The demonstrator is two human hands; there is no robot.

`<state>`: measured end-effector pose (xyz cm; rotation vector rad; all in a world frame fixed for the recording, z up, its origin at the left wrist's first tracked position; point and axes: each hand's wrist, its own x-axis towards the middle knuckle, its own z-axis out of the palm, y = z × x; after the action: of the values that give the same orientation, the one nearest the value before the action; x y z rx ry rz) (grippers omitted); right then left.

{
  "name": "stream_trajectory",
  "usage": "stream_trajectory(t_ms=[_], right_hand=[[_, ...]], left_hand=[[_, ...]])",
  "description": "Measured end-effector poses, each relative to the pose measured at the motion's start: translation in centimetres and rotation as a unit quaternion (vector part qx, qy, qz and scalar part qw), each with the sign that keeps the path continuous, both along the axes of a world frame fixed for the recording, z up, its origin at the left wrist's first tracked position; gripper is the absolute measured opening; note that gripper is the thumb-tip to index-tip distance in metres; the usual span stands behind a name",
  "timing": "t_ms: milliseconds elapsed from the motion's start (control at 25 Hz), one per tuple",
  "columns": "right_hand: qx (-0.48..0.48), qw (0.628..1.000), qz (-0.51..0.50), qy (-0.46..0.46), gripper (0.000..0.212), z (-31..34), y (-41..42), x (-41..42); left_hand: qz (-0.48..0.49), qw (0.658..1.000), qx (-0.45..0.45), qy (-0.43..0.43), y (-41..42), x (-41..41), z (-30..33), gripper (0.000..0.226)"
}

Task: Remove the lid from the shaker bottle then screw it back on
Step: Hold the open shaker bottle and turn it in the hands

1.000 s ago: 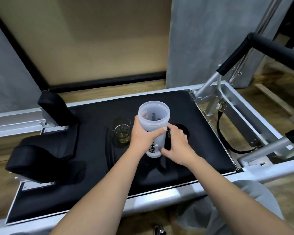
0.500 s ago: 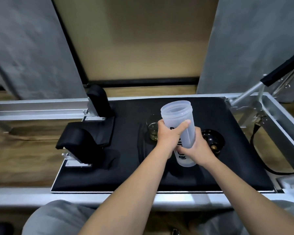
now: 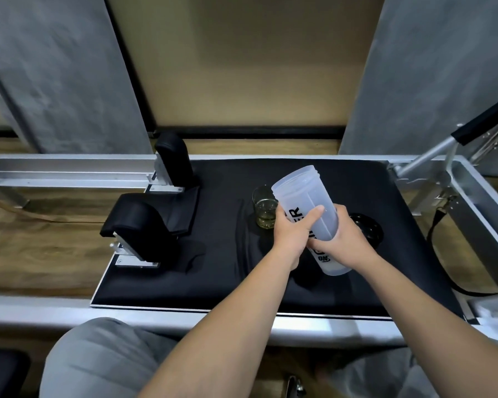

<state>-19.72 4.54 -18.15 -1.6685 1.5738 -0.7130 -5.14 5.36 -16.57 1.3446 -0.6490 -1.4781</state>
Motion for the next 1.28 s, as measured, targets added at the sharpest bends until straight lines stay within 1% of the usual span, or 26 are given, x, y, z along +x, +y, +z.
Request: stream_trajectory(t_ms=[200, 400, 560, 720, 960, 1120, 1280], right_hand=[[0.014, 0.999, 0.019, 0.038, 0.090, 0.6, -0.6, -0.5], [0.023, 0.997, 0.026, 0.064, 0.092, 1.2, -1.2, -0.3], [0.035, 0.995, 0.036, 0.081, 0.094, 1.7, -1.5, -0.2], [0.038, 0.993, 0.041, 0.099, 0.090, 2.0, -1.7, 0.1], [0.049, 0.991, 0.046, 0.116, 0.085, 2.7, -2.0, 0.2], [0.053, 0.991, 0.049, 0.113, 0.085, 3.4, -2.1, 0.1], [0.050, 0.990, 0.060, 0.115, 0.088, 4.1, -1.8, 0.1]], left_hand=[[0.007, 1.000, 0.022, 0.005, 0.1, -0.5, -0.6, 0.061], [0.021, 0.999, 0.032, 0.027, -0.3, -0.6, 0.0, 0.053], [0.024, 0.999, 0.042, 0.024, -0.4, -0.3, 0.2, 0.049], [0.025, 0.998, 0.049, 0.019, -0.5, 0.0, -0.1, 0.046], [0.026, 0.998, 0.052, 0.011, -0.7, 0.1, 0.3, 0.048], [0.011, 1.000, 0.026, -0.002, -0.3, 0.0, -0.1, 0.044], [0.004, 1.000, 0.020, 0.016, 0.0, -0.3, -0.3, 0.052]])
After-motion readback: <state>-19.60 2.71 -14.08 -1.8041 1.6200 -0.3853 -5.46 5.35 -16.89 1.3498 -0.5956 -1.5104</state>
